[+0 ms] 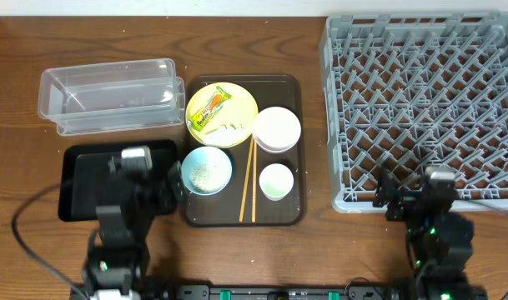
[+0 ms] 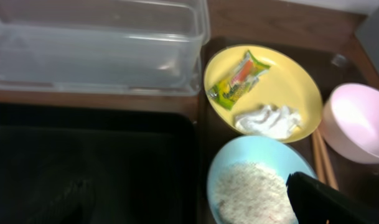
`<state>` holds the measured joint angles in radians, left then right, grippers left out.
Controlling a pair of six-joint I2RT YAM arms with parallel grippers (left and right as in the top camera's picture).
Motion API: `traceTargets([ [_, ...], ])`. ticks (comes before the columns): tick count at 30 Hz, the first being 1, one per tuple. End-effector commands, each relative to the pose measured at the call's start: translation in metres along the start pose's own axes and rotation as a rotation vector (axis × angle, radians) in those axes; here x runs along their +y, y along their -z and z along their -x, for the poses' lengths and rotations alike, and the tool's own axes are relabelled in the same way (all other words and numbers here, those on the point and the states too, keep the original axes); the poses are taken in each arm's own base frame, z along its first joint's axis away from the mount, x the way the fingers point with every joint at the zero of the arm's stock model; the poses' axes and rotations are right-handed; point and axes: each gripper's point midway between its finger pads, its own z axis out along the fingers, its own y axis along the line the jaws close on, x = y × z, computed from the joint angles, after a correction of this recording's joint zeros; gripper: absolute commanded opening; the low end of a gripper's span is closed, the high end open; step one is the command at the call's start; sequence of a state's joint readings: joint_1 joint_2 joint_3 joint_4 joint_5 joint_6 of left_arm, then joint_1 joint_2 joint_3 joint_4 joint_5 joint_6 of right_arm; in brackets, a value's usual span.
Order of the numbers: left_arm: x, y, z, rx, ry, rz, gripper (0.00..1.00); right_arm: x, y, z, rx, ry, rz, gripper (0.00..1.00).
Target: Sort waste into correct bins and load items into the dishwasher rack
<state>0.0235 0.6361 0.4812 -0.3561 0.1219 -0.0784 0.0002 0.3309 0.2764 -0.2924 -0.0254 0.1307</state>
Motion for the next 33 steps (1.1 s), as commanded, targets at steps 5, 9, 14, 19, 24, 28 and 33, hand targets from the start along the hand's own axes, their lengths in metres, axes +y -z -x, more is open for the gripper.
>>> traceTargets([
  [5,-0.031,-0.01,0.033,0.274,0.043,-0.117,1.0,0.0,-0.002,0.031,0.176,-0.025,-0.042,0.99],
  [9,-0.035,-0.011,0.04,0.472,0.078,-0.106,1.0,0.001,-0.009,0.035,0.298,-0.027,-0.058,0.99],
  [14,-0.035,-0.018,0.043,0.524,0.088,-0.098,1.0,0.001,-0.017,0.037,0.352,-0.029,-0.065,0.99],
  [19,-0.044,-0.037,0.082,0.356,0.058,-0.153,1.0,0.001,-0.018,0.036,0.36,-0.029,-0.066,0.99],
  [24,-0.055,-0.058,0.114,0.202,-0.096,-0.188,1.0,0.001,-0.019,0.037,0.354,-0.033,-0.064,0.99],
  [28,-0.065,-0.085,0.108,0.203,-0.249,-0.169,1.0,0.003,-0.019,0.037,0.356,-0.035,-0.054,0.99],
  [33,-0.094,-0.119,0.067,0.311,-0.395,-0.233,0.99,0.003,-0.018,0.035,0.361,-0.036,-0.055,0.99],
])
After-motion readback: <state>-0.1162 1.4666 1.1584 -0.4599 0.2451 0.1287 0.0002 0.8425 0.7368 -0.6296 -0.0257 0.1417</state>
